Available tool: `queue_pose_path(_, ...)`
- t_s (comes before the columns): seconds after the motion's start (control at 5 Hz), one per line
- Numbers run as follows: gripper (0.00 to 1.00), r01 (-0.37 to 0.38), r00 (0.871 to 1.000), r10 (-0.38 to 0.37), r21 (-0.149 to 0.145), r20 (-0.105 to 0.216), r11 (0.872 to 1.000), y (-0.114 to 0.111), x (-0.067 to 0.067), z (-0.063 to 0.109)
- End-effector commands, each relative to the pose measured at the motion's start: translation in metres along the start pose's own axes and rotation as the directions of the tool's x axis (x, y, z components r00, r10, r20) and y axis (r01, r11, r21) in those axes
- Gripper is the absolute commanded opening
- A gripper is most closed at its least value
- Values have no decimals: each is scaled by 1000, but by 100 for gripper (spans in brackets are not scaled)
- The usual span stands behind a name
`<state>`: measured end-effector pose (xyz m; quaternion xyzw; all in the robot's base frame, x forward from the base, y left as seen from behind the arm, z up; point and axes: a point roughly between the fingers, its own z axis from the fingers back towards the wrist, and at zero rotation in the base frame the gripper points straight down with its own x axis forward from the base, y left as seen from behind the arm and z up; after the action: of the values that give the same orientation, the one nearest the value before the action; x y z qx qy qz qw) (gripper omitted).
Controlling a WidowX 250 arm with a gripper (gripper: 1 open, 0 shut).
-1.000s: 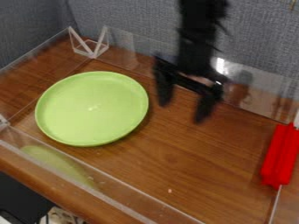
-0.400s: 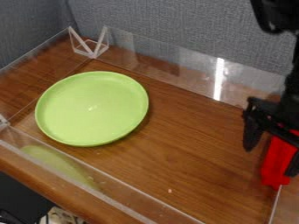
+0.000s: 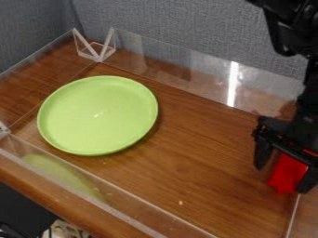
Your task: Put the red object on the green plate
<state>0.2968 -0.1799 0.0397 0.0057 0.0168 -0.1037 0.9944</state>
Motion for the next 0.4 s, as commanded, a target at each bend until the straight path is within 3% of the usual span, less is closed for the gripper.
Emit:
queue_pose_path(0.0,100,-6,997,10,-41,75,999,-6,2,22)
queue_pose_path(0.2,100,4,996,2,-59,90,998,-9,-1,32)
